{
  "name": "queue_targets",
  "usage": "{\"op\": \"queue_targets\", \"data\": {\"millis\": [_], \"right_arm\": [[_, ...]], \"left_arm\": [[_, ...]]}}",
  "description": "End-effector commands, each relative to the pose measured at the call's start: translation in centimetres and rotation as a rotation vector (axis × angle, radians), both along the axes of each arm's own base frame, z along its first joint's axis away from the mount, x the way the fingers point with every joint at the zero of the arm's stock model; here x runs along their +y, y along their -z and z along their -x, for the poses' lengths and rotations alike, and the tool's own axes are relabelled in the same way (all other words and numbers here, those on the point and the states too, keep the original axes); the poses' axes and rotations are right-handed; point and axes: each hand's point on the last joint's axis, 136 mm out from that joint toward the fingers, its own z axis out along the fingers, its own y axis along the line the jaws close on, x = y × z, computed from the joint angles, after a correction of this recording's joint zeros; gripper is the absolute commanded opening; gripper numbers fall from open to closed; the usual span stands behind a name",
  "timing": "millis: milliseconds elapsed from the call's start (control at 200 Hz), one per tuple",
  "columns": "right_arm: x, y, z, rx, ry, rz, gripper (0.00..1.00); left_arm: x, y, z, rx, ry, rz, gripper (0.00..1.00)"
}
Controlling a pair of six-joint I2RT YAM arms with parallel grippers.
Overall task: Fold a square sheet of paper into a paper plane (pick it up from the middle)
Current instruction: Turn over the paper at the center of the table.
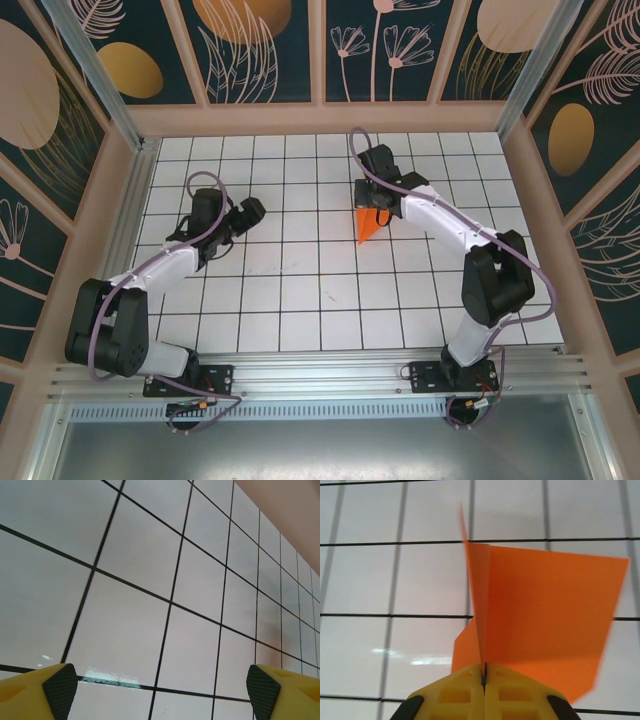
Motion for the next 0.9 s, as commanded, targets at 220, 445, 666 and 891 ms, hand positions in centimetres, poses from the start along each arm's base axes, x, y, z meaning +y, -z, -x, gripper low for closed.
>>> {"op": "queue_targets", "data": {"millis": [220, 445, 666, 891], "right_arm": [[-6.1, 0.7, 0.2, -0.064, 0.186, 0.709, 0.02], [-3.2, 6.2, 2.0, -0.010, 0.136, 0.941, 0.05], [1.5, 11.1, 5.1, 0.035, 0.034, 0.987, 0.08], [5.3, 13.5, 7.3, 0.098, -0.028, 0.826, 0.21]], "left_arm": [[3.3, -5.7, -2.4, -0.114, -0.068, -0.021, 0.92], [5.0, -10.8, -3.8, -0.203, -0.113, -0.036, 0.94], [5.6, -16.4, -4.6, -0.298, -0.130, -0.062, 0.95], [5.7, -18.4, -4.4, -0.335, -0.134, -0.063, 0.97]]}}
